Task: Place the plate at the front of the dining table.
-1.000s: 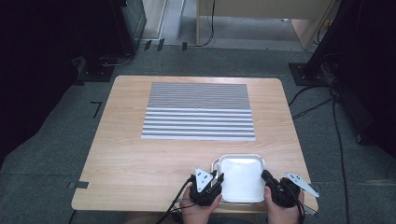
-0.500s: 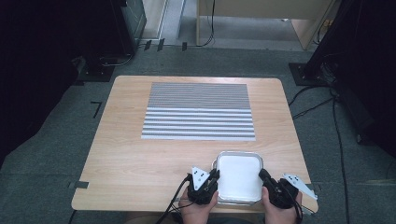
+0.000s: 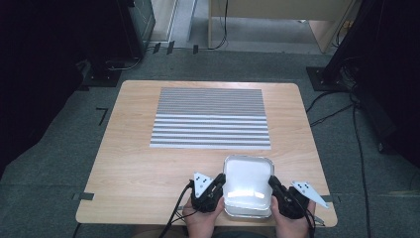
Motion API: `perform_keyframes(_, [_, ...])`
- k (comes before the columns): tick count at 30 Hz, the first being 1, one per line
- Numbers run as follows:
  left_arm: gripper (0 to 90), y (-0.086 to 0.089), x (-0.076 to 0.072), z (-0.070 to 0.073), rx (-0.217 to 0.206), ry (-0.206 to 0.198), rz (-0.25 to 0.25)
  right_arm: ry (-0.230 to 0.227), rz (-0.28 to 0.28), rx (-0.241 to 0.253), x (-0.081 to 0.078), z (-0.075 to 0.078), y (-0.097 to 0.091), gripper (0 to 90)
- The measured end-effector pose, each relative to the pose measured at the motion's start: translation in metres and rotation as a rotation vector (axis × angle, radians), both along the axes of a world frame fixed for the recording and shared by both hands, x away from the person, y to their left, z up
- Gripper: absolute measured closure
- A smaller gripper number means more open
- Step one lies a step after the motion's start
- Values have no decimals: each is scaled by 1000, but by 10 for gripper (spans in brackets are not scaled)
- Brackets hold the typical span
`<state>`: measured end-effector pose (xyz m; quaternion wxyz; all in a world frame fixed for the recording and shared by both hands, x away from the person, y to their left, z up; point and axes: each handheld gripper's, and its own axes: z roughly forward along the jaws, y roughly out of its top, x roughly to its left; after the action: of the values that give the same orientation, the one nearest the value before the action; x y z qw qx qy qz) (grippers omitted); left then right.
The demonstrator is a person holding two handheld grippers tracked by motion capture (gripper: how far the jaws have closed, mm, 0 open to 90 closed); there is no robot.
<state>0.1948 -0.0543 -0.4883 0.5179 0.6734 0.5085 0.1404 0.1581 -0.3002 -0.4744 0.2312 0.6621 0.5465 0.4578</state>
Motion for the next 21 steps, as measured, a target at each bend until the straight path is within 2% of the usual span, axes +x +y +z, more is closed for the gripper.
perform_keyframes(7, [883, 10, 6, 3, -11, -8, 17, -6, 29, -10, 9, 4, 9, 889])
perform_keyframes(12, [896, 17, 11, 5, -11, -15, 29, -17, 48, -41, 16, 7, 17, 895])
perform_keyframes(15, [897, 20, 15, 4, -11, -8, 35, -13, 51, -43, 20, 8, 22, 896])
perform_keyframes(21, [899, 27, 20, 8, -13, -22, 50, -8, 56, -27, 27, 8, 28, 896])
